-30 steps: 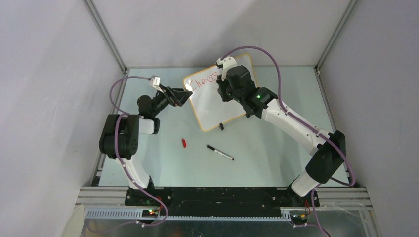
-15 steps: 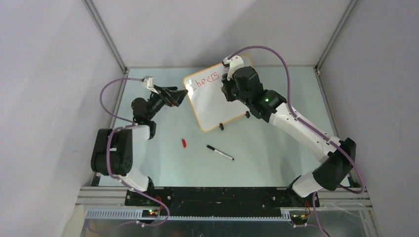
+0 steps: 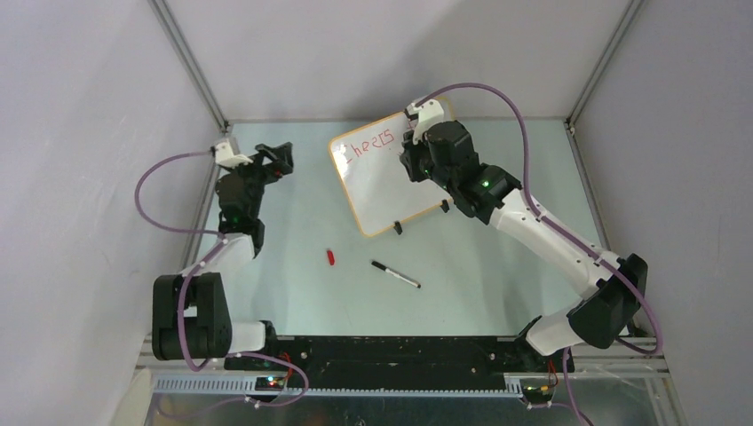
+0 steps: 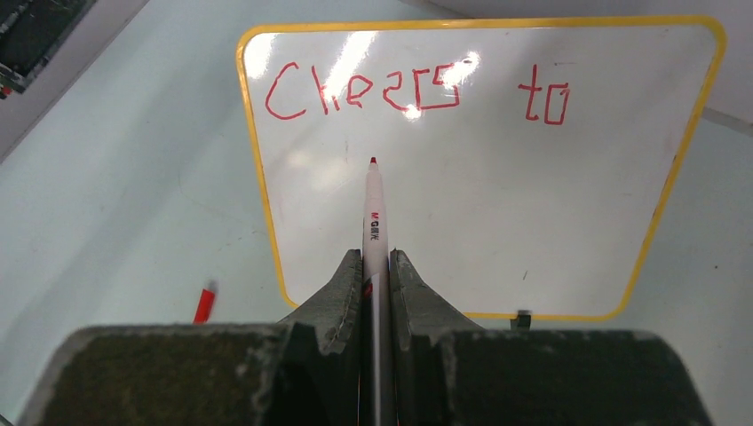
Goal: Write a sentence on the whiteboard
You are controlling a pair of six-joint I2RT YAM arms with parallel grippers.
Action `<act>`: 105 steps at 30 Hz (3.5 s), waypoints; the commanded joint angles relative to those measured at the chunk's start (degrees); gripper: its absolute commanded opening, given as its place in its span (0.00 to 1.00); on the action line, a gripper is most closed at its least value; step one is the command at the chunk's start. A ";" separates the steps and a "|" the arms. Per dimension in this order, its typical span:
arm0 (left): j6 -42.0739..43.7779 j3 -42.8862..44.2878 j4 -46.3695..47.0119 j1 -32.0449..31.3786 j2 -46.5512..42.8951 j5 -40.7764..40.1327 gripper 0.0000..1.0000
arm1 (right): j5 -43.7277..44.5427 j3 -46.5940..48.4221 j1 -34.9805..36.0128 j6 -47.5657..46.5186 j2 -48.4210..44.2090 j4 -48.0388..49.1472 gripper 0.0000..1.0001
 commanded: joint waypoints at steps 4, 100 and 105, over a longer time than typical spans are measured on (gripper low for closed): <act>-0.53 -3.46 3.57 3.48 -1.61 -0.13 0.98 | 0.44 0.11 -0.05 0.30 -1.64 3.03 0.00; -25.47 11.63 38.93 -3.12 34.47 39.21 0.15 | 3.20 4.78 4.51 1.23 11.38 2.30 0.00; -25.97 12.01 39.07 -3.12 34.82 39.64 0.09 | 3.44 4.21 5.17 1.80 12.54 3.38 0.00</act>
